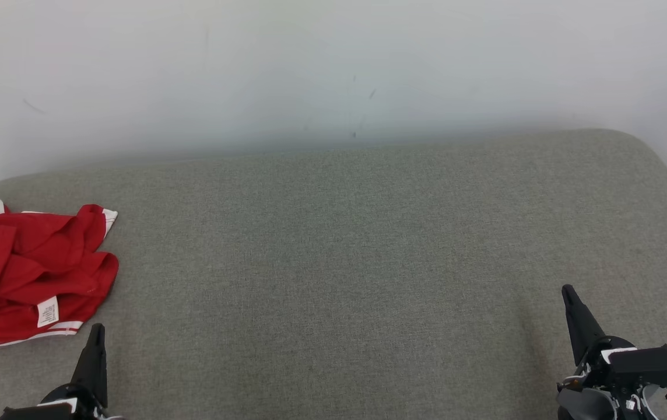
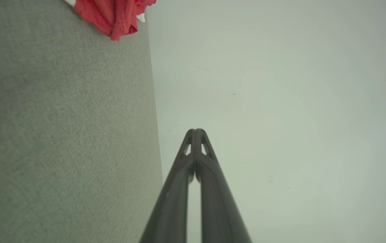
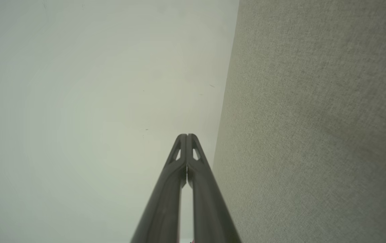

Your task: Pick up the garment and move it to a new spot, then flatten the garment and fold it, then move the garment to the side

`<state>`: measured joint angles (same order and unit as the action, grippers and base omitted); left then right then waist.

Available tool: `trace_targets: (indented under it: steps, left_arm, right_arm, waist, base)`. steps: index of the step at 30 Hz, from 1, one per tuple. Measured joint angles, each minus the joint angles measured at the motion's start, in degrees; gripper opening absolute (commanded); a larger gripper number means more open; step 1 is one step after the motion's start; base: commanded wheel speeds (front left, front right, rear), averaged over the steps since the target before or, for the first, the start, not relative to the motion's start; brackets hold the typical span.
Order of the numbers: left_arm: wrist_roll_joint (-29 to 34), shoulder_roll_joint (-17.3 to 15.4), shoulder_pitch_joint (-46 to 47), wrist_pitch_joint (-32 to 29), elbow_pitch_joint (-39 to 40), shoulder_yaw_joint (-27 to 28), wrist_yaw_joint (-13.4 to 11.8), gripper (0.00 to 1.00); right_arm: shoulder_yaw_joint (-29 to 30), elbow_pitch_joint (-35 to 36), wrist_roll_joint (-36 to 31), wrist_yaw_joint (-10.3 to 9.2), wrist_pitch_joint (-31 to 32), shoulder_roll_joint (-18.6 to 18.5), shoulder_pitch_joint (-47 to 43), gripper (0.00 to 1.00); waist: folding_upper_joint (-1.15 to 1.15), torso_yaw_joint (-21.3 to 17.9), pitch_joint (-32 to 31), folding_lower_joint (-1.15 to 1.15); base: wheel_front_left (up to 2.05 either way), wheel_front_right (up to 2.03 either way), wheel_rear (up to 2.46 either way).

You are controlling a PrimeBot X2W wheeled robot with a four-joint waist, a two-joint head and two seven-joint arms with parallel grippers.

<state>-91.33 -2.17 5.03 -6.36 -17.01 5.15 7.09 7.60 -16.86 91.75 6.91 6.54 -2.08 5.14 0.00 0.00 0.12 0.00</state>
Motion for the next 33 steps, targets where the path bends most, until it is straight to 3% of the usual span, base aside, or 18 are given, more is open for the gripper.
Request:
trace_targets:
  steps: [28, 29, 31, 32, 33]
  left_arm:
    - [0.0, 0.0, 0.0, 0.0, 0.01, 0.0, 0.0, 0.0]
    - [0.0, 0.0, 0.0, 0.0, 0.01, 0.0, -0.01, 1.0]
    - [0.02, 0.34, -0.46, 0.02, -1.13, -0.15, -0.07, 1.0]
    - [0.02, 0.52, -1.0, 0.02, -1.61, -0.26, -0.08, 0.0]
    - [0.02, 0.67, -1.54, 0.02, -2.35, -0.33, -0.09, 1.0]
  right_arm:
    - [0.0, 0.0, 0.0, 0.0, 0.0, 0.0, 0.0, 0.0]
    - [0.0, 0.0, 0.0, 0.0, 0.0, 0.0, 0.0, 1.0]
    - [-0.11, -1.09, 0.0, -0.07, 0.0, 0.36, -0.54, 1.0]
    - [-0.18, -1.67, -0.01, -0.1, 0.0, 0.57, -1.16, 0.0]
    - [-0.2, -2.34, 0.0, -0.11, 0.0, 0.75, -1.84, 1.0]
  waist:
    - [0.0, 0.0, 0.0, 0.0]
    - [0.0, 0.0, 0.0, 0.0]
    - [0.0, 0.0, 0.0, 0.0]
    - [0.0, 0.0, 0.0, 0.0]
    - [0.0, 0.0, 0.01, 0.0]
  base:
    - [0.0, 0.0, 0.0]
    - [0.0, 0.0, 0.0]
    - [0.0, 0.0, 0.0]
    - [0.0, 0.0, 0.0]
    - [0.0, 0.0, 0.0]
